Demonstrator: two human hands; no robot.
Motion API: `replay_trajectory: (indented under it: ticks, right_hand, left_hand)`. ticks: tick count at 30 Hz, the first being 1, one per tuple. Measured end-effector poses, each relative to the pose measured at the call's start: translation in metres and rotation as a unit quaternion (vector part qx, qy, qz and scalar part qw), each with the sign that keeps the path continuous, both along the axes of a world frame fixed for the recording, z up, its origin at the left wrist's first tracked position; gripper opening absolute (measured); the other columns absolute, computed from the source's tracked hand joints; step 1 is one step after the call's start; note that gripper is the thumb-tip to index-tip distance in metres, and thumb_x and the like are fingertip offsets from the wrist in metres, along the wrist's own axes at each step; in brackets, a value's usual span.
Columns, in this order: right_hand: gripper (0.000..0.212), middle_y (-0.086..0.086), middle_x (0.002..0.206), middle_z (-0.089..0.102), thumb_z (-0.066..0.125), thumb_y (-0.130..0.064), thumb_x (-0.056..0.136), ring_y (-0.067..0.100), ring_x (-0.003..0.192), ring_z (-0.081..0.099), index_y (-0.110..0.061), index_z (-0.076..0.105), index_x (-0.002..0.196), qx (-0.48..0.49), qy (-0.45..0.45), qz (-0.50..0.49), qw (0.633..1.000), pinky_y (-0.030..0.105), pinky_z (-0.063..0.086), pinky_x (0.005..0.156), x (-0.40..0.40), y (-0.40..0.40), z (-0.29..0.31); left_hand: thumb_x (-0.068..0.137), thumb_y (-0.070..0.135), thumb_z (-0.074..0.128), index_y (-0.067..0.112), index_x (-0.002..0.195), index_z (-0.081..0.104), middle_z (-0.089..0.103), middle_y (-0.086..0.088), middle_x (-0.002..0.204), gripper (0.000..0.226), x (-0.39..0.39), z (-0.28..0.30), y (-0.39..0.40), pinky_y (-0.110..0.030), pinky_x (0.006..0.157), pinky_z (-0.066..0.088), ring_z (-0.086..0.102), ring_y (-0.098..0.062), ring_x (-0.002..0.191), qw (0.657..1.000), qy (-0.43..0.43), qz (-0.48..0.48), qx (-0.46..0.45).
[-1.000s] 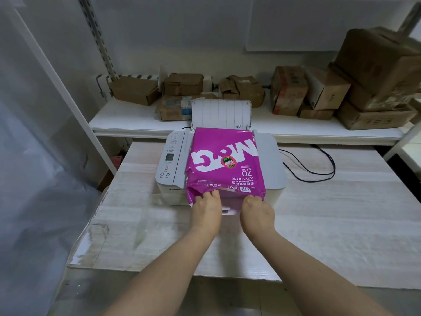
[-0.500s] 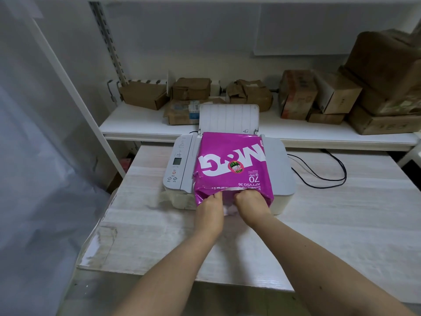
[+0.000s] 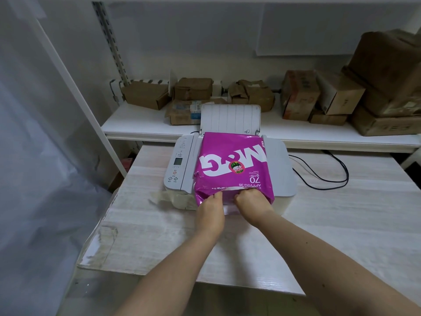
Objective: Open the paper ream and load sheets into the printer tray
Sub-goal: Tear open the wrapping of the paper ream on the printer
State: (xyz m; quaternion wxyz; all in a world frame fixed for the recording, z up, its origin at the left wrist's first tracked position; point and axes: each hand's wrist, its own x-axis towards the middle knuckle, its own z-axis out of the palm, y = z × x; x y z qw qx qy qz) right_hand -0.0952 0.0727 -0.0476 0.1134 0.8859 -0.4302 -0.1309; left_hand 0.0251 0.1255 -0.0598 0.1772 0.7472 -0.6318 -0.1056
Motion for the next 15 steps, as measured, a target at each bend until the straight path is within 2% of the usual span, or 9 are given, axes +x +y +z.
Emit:
replay_trajectory:
  ticks: [3, 7, 10, 13, 15]
  right_hand:
    - [0.028, 0.012, 0.105, 0.071, 0.044, 0.0, 0.093, 0.029, 0.092, 0.066, -0.005, 0.067, 0.109, -0.006, 0.027, 0.024, 0.999, 0.038, 0.053, 0.085, 0.002, 0.001, 0.004]
    - [0.027, 0.01, 0.102, 0.071, 0.046, 0.001, 0.092, 0.029, 0.091, 0.067, -0.004, 0.066, 0.108, -0.018, 0.079, 0.083, 0.993, 0.038, 0.053, 0.083, 0.002, 0.001, 0.002]
    - [0.026, 0.013, 0.109, 0.068, 0.045, 0.001, 0.094, 0.031, 0.096, 0.065, 0.001, 0.06, 0.116, -0.04, 0.101, 0.099, 0.989, 0.04, 0.052, 0.087, 0.004, 0.001, 0.001]
    - [0.026, 0.015, 0.109, 0.068, 0.042, 0.0, 0.095, 0.032, 0.096, 0.065, 0.001, 0.06, 0.115, -0.026, 0.06, 0.062, 0.996, 0.039, 0.052, 0.084, 0.006, 0.005, 0.004]
    - [0.022, 0.013, 0.103, 0.07, 0.047, -0.006, 0.095, 0.03, 0.09, 0.068, -0.002, 0.062, 0.111, -0.024, 0.012, 0.028, 0.999, 0.036, 0.054, 0.079, 0.006, 0.007, 0.004]
  left_hand:
    - [0.092, 0.002, 0.038, 0.01, 0.118, 0.05, 0.064, -0.016, 0.112, 0.03, -0.001, 0.001, 0.0, -0.041, 0.077, 0.046, 0.061, -0.035, 0.101, 1.0, 0.011, 0.005, 0.0]
    - [0.092, 0.003, 0.037, 0.009, 0.118, 0.051, 0.064, -0.017, 0.113, 0.031, -0.002, 0.003, 0.002, -0.043, 0.08, 0.046, 0.06, -0.036, 0.103, 1.0, 0.026, 0.01, 0.003]
    - [0.092, 0.004, 0.037, 0.009, 0.118, 0.053, 0.064, -0.017, 0.114, 0.031, -0.003, 0.007, 0.005, -0.043, 0.08, 0.045, 0.06, -0.036, 0.104, 0.999, 0.032, 0.013, -0.006]
    - [0.087, 0.0, 0.041, 0.007, 0.118, 0.054, 0.064, -0.016, 0.112, 0.035, 0.0, 0.01, 0.005, -0.043, 0.076, 0.046, 0.06, -0.037, 0.101, 0.999, 0.034, 0.005, -0.018]
    - [0.078, -0.002, 0.045, 0.006, 0.105, 0.062, 0.067, -0.014, 0.097, 0.032, 0.002, 0.011, 0.006, -0.038, 0.064, 0.049, 0.064, -0.035, 0.086, 0.997, 0.036, -0.023, -0.063]
